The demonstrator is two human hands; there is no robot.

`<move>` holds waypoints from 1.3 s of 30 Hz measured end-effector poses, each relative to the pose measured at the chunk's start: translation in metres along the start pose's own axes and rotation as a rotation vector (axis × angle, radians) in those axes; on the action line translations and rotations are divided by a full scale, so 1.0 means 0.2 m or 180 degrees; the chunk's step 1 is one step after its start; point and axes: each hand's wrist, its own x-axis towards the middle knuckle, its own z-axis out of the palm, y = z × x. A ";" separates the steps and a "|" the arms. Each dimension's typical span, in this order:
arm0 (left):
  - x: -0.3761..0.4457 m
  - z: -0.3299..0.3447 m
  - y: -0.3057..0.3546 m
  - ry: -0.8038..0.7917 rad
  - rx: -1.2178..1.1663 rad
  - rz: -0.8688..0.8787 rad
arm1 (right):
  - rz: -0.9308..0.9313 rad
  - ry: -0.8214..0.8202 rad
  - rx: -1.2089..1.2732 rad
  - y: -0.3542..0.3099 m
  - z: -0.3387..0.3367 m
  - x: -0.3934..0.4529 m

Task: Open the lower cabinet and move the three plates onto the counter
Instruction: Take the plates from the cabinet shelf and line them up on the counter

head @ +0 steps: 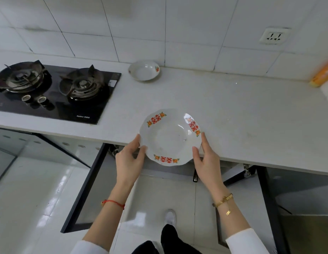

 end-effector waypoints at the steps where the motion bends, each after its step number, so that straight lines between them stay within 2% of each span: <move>1: 0.05 0.04 0.02 -0.0010 -0.0014 -0.0016 | -0.0031 0.0010 0.0008 0.01 -0.02 0.06; 16: 0.80 0.47 0.18 -0.0321 0.0165 0.0032 | 0.0021 -0.0079 -0.0347 0.18 -0.09 0.86; 23: 1.27 0.64 0.18 -0.0426 0.0186 -0.0047 | 0.0078 0.0150 -0.0544 0.24 0.02 1.33; 32: 1.84 0.80 0.16 -0.0374 0.0128 -0.0117 | 0.0176 0.0045 -0.0586 0.27 0.21 1.90; 39: 2.13 0.94 0.06 -0.0437 0.0004 -0.0268 | 0.0287 -0.0065 -0.0551 0.39 0.34 2.19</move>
